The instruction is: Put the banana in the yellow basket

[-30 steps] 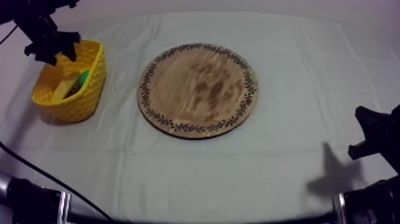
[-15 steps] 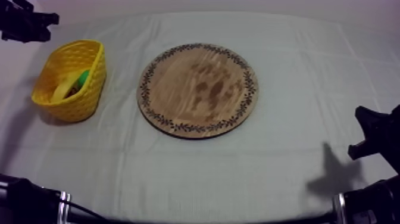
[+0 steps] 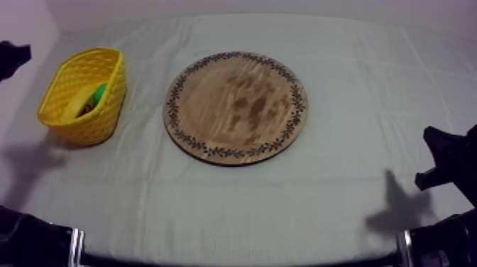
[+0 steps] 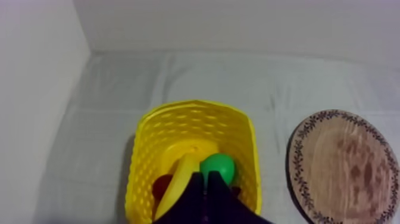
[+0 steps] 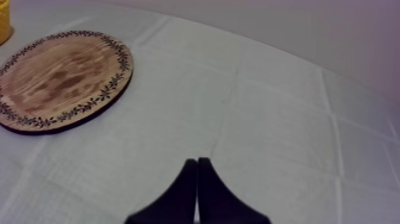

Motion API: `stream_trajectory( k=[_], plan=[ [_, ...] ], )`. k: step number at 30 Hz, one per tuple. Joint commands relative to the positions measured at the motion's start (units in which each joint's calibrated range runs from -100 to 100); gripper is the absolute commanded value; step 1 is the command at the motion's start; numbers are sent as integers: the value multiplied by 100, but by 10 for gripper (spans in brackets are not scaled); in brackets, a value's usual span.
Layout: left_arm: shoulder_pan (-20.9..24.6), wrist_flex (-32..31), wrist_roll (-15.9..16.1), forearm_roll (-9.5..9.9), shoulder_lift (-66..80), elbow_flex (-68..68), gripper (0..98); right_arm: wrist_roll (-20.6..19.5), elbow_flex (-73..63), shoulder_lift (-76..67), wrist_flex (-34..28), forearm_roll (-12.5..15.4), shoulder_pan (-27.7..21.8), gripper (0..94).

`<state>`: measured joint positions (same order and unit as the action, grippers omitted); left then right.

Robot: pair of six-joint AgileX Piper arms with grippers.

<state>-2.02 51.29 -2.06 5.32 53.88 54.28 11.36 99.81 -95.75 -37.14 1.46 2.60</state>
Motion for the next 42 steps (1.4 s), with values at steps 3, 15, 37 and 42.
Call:
stream_trajectory(
  k=[3,15,37,42],
  plan=[
    [48,-285,140,6,2113,1437,0,0,-3,0,-4,-2,0,3],
    [-99,-762,250,149,4300,3505,0,0,-3,0,-4,-2,0,3],
    [-69,-1199,425,-46,4612,4348,0,0,-3,0,-4,-2,0,3],
    [-67,-1197,418,-46,4612,4349,0,0,-3,0,-4,-2,0,3]
  ],
)
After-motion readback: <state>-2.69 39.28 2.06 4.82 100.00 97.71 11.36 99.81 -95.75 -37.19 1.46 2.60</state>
